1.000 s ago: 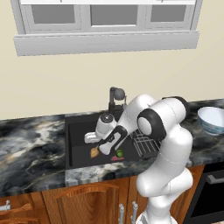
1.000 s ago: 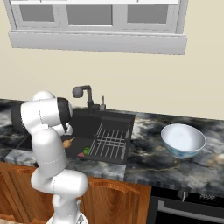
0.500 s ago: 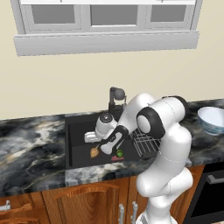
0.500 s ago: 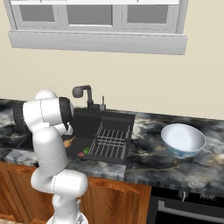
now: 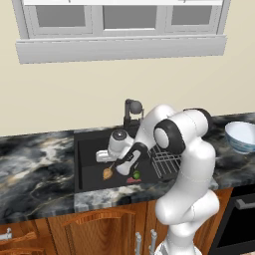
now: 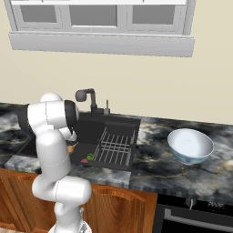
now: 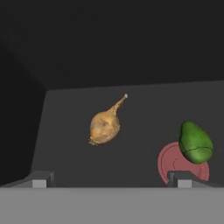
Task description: Remove the onion and avocado from the sink. Then move the bowl and cup from the counter to the sink for washing.
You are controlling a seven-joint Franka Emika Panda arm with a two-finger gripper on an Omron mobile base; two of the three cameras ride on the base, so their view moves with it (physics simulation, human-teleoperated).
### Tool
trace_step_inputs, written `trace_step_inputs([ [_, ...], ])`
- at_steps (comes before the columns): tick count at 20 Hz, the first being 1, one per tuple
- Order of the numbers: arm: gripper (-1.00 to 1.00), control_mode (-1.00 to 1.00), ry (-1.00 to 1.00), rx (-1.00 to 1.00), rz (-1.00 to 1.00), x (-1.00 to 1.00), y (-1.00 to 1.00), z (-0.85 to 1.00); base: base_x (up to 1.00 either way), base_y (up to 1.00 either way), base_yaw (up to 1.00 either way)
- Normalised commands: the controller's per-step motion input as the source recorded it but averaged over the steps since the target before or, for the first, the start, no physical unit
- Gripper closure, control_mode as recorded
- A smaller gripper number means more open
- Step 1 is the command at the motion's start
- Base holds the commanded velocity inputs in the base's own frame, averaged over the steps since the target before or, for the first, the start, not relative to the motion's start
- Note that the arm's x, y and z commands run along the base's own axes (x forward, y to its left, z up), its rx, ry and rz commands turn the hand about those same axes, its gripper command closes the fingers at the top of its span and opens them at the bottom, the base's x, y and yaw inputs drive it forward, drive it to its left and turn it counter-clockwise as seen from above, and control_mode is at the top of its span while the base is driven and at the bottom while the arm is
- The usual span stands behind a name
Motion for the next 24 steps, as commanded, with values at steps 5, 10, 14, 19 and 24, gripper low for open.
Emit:
trace_step_inputs([
  [5, -1.0, -1.0, 0.0, 0.0, -0.04, 0.02, 0.0, -0.11, 0.0, 0.0, 0.0],
  [10, -1.0, -1.0, 0.0, 0.0, -0.05, 0.01, 0.0, -0.13, 0.0, 0.0, 0.0],
  [14, -1.0, -1.0, 0.0, 0.0, -0.04, 0.03, 0.0, -0.14, 0.0, 0.0, 0.0],
  [19, -1.0, -1.0, 0.0, 0.0, -0.01, 0.04, 0.0, -0.13, 0.0, 0.0, 0.0],
  [24, -1.0, -1.0, 0.0, 0.03, 0.0, 0.05, 0.0, -0.12, 0.0, 0.0, 0.0],
])
